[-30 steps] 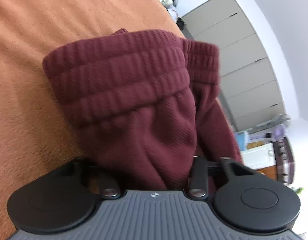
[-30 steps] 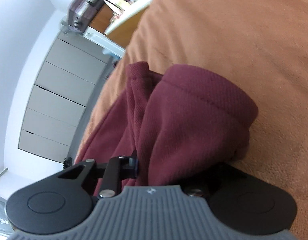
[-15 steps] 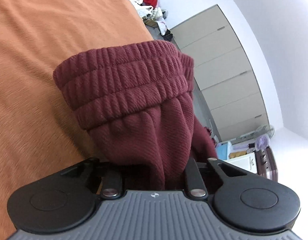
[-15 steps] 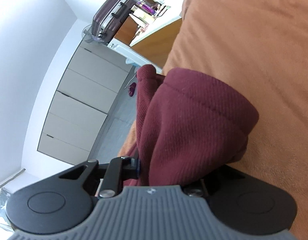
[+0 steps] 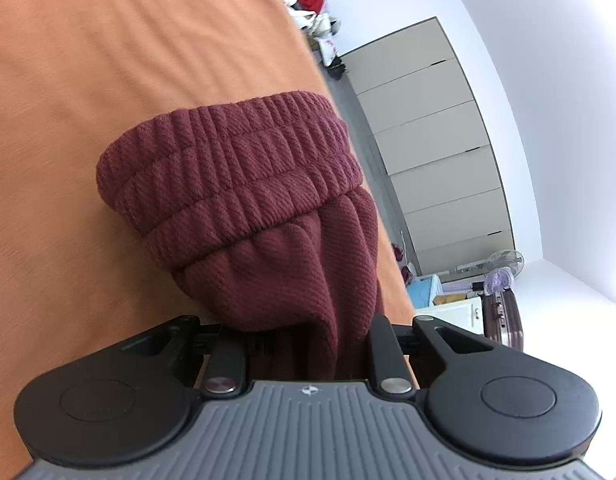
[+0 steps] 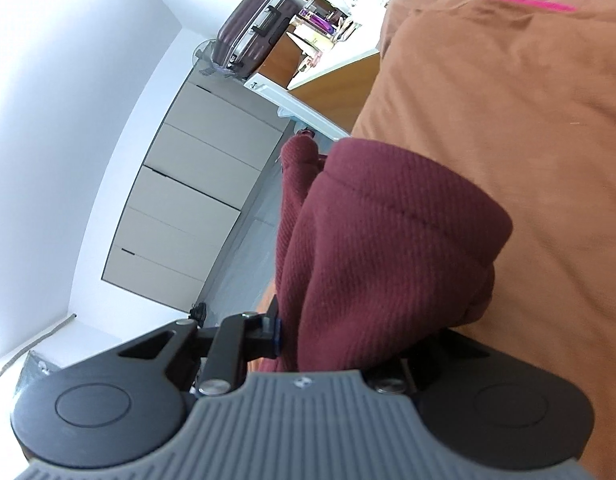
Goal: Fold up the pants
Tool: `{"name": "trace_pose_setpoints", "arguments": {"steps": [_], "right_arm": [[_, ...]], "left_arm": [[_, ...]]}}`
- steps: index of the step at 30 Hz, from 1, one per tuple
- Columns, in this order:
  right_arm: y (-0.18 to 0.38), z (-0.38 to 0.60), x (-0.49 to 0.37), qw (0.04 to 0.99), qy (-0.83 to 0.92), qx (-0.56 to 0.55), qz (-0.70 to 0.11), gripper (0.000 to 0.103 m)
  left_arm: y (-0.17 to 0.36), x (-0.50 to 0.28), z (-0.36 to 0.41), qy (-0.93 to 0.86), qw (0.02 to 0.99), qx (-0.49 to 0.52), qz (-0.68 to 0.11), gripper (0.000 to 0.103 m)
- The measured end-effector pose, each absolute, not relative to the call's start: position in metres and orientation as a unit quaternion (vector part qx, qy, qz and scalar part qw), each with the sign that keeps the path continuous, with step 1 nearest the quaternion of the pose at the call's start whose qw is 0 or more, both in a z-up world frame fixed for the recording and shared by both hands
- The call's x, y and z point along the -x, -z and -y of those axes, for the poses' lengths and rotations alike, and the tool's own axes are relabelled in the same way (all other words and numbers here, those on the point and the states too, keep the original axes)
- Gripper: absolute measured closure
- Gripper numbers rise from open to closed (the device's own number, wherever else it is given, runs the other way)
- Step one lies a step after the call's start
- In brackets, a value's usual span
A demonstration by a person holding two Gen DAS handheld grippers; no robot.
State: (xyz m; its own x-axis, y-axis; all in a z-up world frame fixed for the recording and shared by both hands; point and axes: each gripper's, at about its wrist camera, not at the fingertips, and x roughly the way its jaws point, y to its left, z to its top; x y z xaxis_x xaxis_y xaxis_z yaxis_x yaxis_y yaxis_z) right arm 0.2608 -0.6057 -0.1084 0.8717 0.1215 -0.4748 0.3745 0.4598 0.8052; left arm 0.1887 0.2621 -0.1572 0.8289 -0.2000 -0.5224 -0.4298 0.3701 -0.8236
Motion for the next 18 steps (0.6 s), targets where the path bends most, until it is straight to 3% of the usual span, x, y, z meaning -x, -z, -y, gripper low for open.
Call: {"name": "trace_pose_setpoints", "arguments": {"steps": [7, 13, 17, 18], "right_arm": [[0.12, 0.614, -0.176, 0.813, 0.078, -0.509, -0.271, 0.087], [0.178, 0.616, -0.134, 0.794, 0.128, -0.509, -0.307, 0.087], [0.213, 0.614, -0.131, 0.798, 0.155, -0.484, -0.324, 0.081], [0.215, 0.612, -0.131, 0.805, 0.158, -0.47, -0.325, 0.074]], "left_arm": [[0.18, -0.12, -0.266, -0.078, 0.768, 0.557, -0.305, 0.082], [0.203, -0.124, -0.263, -0.1, 0.772, 0.522, -0.35, 0.079], [0.214, -0.149, -0.27, -0.106, 0.76, 0.494, -0.41, 0.055], [0.214, -0.152, -0.272, -0.104, 0.757, 0.49, -0.42, 0.052]]}}
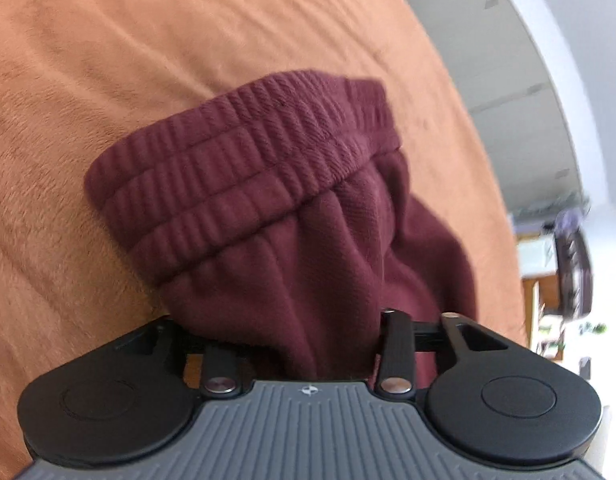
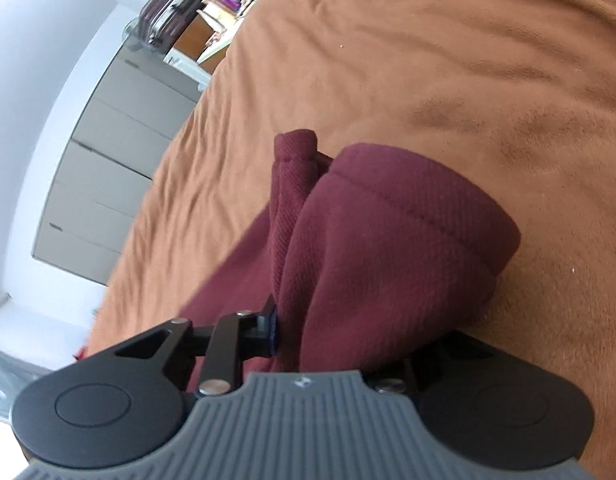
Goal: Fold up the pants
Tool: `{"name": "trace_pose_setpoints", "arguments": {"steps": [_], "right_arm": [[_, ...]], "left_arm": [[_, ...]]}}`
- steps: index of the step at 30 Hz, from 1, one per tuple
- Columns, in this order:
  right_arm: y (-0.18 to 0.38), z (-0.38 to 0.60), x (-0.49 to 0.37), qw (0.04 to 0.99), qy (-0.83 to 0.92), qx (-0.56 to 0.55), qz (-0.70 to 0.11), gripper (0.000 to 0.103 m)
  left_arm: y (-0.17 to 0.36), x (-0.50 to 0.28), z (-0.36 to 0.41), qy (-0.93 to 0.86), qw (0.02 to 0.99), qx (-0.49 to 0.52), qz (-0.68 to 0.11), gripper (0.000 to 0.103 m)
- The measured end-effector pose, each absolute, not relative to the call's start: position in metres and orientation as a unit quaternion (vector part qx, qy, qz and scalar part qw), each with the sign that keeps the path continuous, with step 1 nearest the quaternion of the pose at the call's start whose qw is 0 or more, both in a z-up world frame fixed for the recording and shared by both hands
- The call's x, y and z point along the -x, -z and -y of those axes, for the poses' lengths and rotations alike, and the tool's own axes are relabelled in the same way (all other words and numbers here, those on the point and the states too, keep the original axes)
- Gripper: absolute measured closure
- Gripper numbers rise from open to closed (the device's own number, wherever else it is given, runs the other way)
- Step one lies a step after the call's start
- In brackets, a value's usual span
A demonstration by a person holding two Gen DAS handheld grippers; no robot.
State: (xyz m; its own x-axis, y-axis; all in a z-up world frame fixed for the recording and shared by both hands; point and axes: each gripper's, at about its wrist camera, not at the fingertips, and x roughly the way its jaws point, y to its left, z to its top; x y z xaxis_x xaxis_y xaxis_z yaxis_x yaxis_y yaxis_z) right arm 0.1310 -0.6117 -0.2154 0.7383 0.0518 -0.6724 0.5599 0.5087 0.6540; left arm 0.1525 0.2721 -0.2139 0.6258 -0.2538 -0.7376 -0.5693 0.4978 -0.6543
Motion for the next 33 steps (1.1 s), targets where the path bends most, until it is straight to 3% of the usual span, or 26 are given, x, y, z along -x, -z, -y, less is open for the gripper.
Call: {"name": "trace_pose_setpoints", "arguments": {"steps": [2, 5, 12, 16, 19, 23, 25, 27, 32, 33], "right_arm": [[0.214, 0.608, -0.139, 0.819, 0.158, -0.44, -0.333, 0.066], [0.204, 0.609, -0.151, 0.814, 0.151, -0.422, -0.37, 0.054], [0.155, 0.627, -0.127, 0.812, 0.162, -0.343, -0.443, 0.049], [0.119, 0.626, -0.092, 0.845, 0.148, -0.294, -0.42, 0.047], [0.104, 0.614, -0.082, 0.858, 0.119, -0.296, -0.403, 0.027], [0.125, 0.6, -0.099, 0.83, 0.103, -0.369, -0.406, 0.036], [0.139, 0.595, -0.111, 0.822, 0.118, -0.374, -0.413, 0.05], [0.155, 0.595, -0.125, 0.816, 0.114, -0.39, -0.411, 0.057], [0.171, 0.603, -0.144, 0.806, 0.136, -0.417, -0.398, 0.06], [0.173, 0.604, -0.149, 0.806, 0.139, -0.414, -0.399, 0.074]], "left_arm": [[0.209, -0.167, -0.274, -0.099, 0.751, 0.483, -0.438, 0.048], [0.186, -0.18, -0.267, -0.11, 0.768, 0.428, -0.463, 0.031], [0.133, -0.153, -0.249, -0.115, 0.826, 0.336, -0.437, 0.017], [0.088, -0.134, -0.21, -0.124, 0.893, 0.219, -0.374, 0.012], [0.07, -0.133, -0.156, -0.087, 0.921, 0.157, -0.345, 0.009], [0.087, -0.156, -0.078, -0.017, 0.926, 0.133, -0.354, 0.009], [0.101, -0.173, -0.049, 0.018, 0.921, 0.114, -0.371, 0.009], [0.115, -0.19, -0.024, 0.037, 0.919, 0.095, -0.38, 0.009], [0.132, -0.198, -0.011, 0.045, 0.91, 0.1, -0.399, 0.009], [0.136, -0.205, -0.01, 0.048, 0.907, 0.1, -0.406, 0.009]]}}
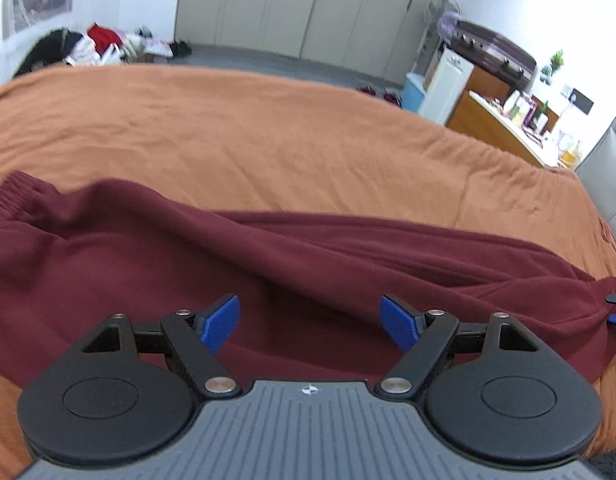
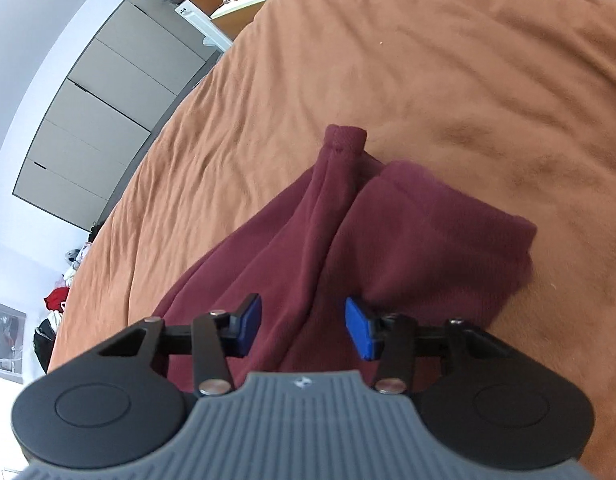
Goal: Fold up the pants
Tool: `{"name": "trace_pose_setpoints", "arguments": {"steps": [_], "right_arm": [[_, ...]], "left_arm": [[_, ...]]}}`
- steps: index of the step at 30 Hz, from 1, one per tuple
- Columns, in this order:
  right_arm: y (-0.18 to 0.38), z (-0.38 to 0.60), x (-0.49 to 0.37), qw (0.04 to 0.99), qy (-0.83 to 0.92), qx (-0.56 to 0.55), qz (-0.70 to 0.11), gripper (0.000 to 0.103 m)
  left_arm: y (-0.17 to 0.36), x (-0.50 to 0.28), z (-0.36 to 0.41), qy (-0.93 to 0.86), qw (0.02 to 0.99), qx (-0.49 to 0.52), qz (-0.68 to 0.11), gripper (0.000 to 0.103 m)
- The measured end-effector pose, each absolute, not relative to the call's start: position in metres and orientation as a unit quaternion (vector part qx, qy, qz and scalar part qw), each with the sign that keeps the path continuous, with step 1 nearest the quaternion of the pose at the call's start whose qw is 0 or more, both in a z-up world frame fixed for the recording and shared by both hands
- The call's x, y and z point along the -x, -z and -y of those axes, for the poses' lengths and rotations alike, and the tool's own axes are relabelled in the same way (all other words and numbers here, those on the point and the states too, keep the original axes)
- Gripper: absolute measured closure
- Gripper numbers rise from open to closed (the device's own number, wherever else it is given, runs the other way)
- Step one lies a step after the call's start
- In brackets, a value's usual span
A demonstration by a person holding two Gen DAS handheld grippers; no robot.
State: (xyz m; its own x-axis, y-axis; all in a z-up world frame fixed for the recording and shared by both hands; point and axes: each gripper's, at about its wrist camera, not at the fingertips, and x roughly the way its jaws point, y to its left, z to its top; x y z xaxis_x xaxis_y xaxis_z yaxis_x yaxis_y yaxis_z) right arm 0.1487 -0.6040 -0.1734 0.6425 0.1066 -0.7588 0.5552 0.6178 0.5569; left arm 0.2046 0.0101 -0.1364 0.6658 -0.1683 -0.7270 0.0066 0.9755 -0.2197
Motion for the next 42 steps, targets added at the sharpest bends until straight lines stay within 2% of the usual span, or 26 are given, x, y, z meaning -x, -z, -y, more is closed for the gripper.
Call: {"name": "trace_pose_setpoints", "arguments": {"steps": [1, 3, 5, 7, 12, 14, 15, 16, 22, 32, 42], "right_arm": [[0.174, 0.606, -0.154, 0.806, 0.147, -0.408, -0.403, 0.095], [0.17, 0.608, -0.155, 0.811, 0.148, -0.404, -0.396, 0.098], [0.163, 0.61, -0.154, 0.814, 0.147, -0.405, -0.389, 0.098], [0.157, 0.611, -0.153, 0.812, 0.145, -0.407, -0.393, 0.093], [0.16, 0.607, -0.17, 0.806, 0.154, -0.377, -0.429, 0.091], [0.167, 0.61, -0.176, 0.799, 0.16, -0.39, -0.429, 0.093], [0.167, 0.613, -0.178, 0.798, 0.158, -0.404, -0.418, 0.1], [0.166, 0.614, -0.179, 0.8, 0.15, -0.413, -0.409, 0.102], [0.154, 0.61, -0.192, 0.808, 0.14, -0.394, -0.414, 0.102], [0.138, 0.612, -0.244, 0.819, 0.121, -0.43, -0.359, 0.103], [0.205, 0.595, -0.309, 0.819, 0.163, -0.358, -0.418, 0.1]], "left_arm": [[0.135, -0.2, -0.008, 0.05, 0.905, 0.094, -0.411, 0.009], [0.139, -0.196, -0.005, 0.051, 0.906, 0.077, -0.414, 0.009], [0.138, -0.193, -0.006, 0.048, 0.907, 0.061, -0.415, 0.009], [0.142, -0.198, -0.001, 0.053, 0.904, 0.063, -0.42, 0.009], [0.155, -0.204, 0.008, 0.065, 0.894, 0.085, -0.436, 0.009], [0.157, -0.2, 0.011, 0.071, 0.892, 0.082, -0.44, 0.009], [0.157, -0.198, 0.013, 0.074, 0.891, 0.078, -0.441, 0.009], [0.157, -0.195, 0.014, 0.078, 0.891, 0.072, -0.441, 0.009], [0.16, -0.19, 0.007, 0.077, 0.888, 0.066, -0.448, 0.009], [0.153, -0.222, -0.023, 0.048, 0.898, 0.08, -0.43, 0.009], [0.179, -0.256, -0.042, 0.015, 0.899, 0.057, -0.434, 0.009]]}}
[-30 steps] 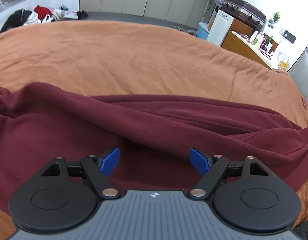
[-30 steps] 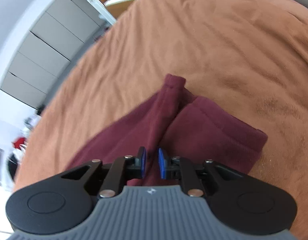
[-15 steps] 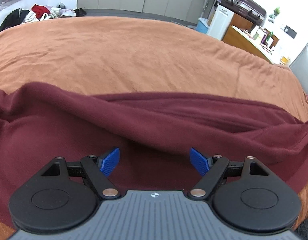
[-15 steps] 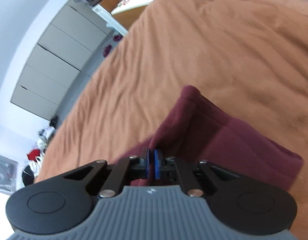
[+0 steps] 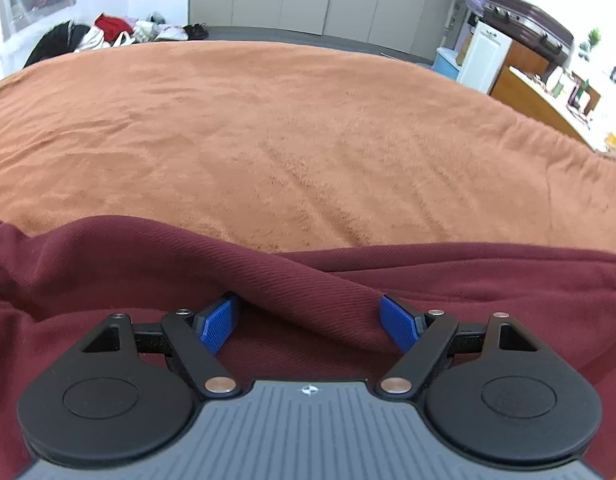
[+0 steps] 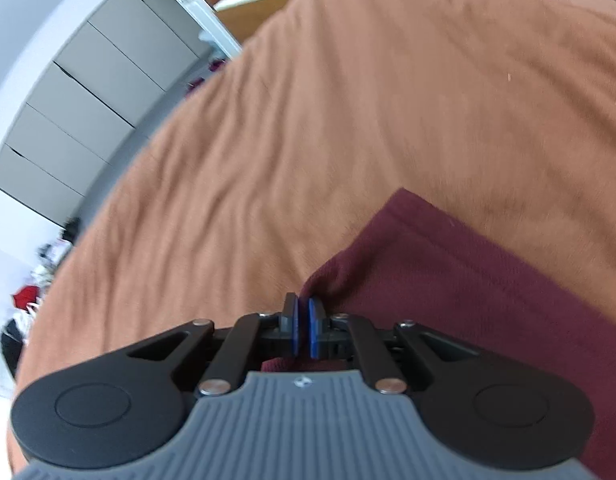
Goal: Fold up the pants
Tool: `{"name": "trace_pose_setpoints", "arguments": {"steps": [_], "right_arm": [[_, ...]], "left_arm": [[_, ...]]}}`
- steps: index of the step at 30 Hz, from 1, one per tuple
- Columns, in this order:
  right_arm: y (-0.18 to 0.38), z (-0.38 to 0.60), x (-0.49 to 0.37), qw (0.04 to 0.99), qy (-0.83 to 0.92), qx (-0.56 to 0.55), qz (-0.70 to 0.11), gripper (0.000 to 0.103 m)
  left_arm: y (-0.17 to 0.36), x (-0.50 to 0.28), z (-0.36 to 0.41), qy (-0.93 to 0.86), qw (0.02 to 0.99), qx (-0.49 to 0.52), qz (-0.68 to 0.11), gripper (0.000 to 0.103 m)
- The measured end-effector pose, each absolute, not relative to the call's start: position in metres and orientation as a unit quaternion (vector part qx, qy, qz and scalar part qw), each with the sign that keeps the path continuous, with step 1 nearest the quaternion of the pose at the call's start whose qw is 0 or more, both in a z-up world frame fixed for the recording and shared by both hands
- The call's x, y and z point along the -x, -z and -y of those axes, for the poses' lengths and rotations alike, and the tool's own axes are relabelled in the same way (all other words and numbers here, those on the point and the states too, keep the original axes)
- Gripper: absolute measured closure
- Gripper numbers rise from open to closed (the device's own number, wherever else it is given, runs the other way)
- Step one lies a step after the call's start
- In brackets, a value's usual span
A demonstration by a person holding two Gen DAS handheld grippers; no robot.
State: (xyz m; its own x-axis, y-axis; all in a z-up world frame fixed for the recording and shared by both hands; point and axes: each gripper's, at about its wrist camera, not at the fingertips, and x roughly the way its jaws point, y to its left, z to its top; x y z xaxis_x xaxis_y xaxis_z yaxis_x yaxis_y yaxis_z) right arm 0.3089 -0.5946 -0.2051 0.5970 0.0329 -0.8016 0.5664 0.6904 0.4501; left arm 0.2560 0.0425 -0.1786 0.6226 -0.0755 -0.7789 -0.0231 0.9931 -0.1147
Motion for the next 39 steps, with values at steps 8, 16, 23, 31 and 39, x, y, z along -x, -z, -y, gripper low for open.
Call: {"name": "trace_pose_setpoints", "arguments": {"steps": [8, 16, 23, 31, 39], "right_arm": [[0.159, 0.56, -0.274, 0.897, 0.161, -0.247, -0.329, 0.079], [0.106, 0.46, -0.2, 0.937, 0.044, -0.111, -0.33, 0.066], [0.179, 0.357, -0.197, 0.882, -0.072, -0.042, -0.464, 0.085], [0.196, 0.347, -0.278, 0.883, -0.077, -0.135, -0.443, 0.085], [0.212, 0.348, -0.318, 0.879, -0.042, -0.193, -0.434, 0.085]], "left_arm": [[0.135, -0.228, -0.03, 0.029, 0.917, 0.068, -0.393, 0.013], [0.134, -0.178, 0.052, 0.16, 0.902, 0.039, -0.398, 0.01], [0.18, -0.213, 0.107, 0.177, 0.892, 0.019, -0.414, 0.011], [0.181, -0.279, 0.097, 0.142, 0.893, 0.039, -0.424, 0.01], [0.175, -0.267, 0.084, 0.136, 0.911, 0.05, -0.387, 0.016]]}}
